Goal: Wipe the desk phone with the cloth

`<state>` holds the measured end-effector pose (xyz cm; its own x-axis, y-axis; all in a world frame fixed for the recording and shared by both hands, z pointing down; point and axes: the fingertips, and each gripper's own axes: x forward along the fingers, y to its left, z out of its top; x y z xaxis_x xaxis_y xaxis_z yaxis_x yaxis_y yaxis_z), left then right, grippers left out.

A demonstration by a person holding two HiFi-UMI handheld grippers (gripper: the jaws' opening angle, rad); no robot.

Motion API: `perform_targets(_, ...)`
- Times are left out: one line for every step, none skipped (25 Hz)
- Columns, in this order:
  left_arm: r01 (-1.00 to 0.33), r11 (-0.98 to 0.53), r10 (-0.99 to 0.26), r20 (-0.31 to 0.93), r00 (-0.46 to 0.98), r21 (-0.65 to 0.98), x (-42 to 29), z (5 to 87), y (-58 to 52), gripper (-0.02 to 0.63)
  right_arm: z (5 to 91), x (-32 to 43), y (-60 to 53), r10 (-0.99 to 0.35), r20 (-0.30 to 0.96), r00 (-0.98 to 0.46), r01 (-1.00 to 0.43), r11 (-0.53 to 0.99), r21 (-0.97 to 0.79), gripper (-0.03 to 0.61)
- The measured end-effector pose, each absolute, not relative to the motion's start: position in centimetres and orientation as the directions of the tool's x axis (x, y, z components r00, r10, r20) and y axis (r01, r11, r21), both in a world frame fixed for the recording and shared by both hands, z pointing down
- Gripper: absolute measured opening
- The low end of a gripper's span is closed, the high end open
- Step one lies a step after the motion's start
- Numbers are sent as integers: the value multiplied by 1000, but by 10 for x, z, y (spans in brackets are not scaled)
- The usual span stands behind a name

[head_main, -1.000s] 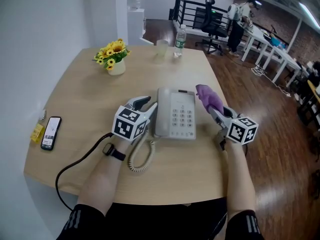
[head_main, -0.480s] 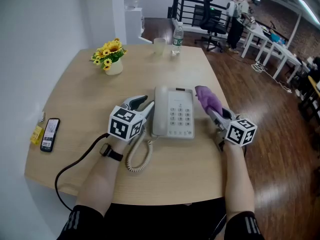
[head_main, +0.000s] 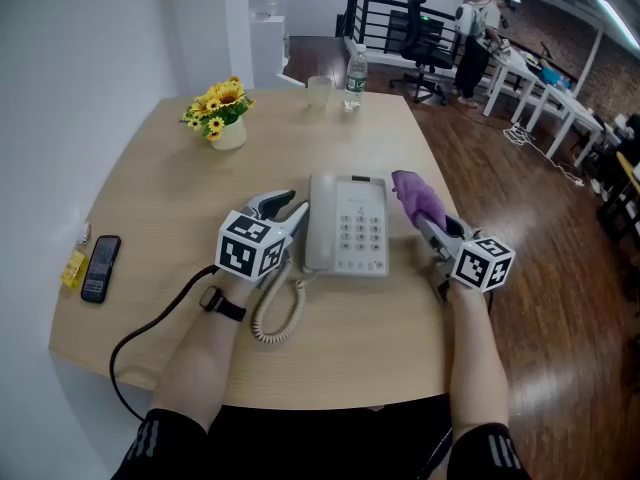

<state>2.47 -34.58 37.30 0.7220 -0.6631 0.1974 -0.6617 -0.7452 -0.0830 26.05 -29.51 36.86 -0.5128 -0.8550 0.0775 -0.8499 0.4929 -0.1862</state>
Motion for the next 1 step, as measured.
perform_targets(-662,-745,-663,197,722,-82,25,373,-345,112,369,261,-295,-855,78,-513,-850,493,-186,123)
